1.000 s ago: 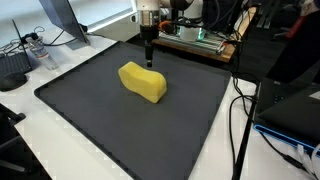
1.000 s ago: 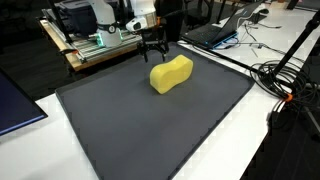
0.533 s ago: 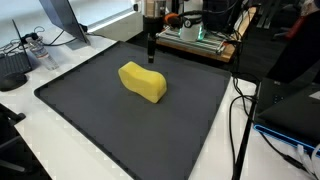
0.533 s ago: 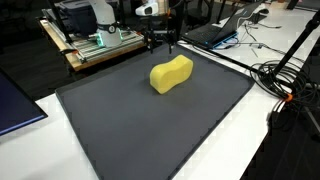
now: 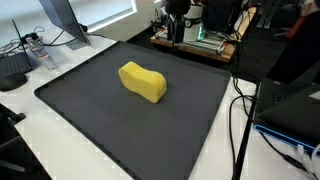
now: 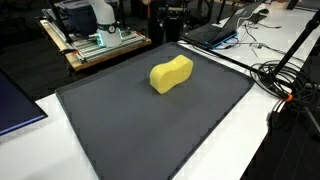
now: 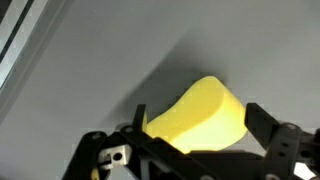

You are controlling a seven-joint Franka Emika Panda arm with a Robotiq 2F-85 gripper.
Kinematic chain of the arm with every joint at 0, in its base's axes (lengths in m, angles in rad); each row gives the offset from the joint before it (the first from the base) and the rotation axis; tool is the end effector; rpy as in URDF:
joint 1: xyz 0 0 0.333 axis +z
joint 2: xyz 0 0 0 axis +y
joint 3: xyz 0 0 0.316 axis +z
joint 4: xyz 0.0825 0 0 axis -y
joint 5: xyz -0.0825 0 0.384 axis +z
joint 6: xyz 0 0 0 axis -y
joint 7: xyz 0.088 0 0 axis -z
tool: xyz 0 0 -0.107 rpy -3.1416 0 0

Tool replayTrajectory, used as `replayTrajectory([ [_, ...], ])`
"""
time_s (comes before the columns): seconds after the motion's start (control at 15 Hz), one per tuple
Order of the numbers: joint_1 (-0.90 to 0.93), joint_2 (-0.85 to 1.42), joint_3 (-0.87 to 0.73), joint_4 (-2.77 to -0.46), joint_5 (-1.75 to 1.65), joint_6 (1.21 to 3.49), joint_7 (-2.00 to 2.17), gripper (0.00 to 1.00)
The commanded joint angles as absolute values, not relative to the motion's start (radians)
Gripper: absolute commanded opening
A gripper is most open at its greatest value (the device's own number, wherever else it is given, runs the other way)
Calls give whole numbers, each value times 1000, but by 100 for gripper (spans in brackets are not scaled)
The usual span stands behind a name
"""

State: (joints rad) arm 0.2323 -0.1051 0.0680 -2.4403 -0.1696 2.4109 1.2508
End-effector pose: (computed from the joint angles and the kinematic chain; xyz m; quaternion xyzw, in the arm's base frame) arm 0.4579 0.1407 0.3496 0.9130 -0.4014 0.0704 0.0184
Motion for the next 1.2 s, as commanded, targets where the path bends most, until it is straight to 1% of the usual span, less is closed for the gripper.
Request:
replayTrajectory([
  [0.0, 198, -62, 145, -2353, -191, 2351, 1261, 100],
  [0.27, 189, 17, 163, -2232, -191, 2285, 1264, 100],
  [0.6, 154, 118, 120, -2095, -113, 2225, 1186, 100],
  [1.13, 21, 163, 20, -2032, 161, 2192, 938, 100],
])
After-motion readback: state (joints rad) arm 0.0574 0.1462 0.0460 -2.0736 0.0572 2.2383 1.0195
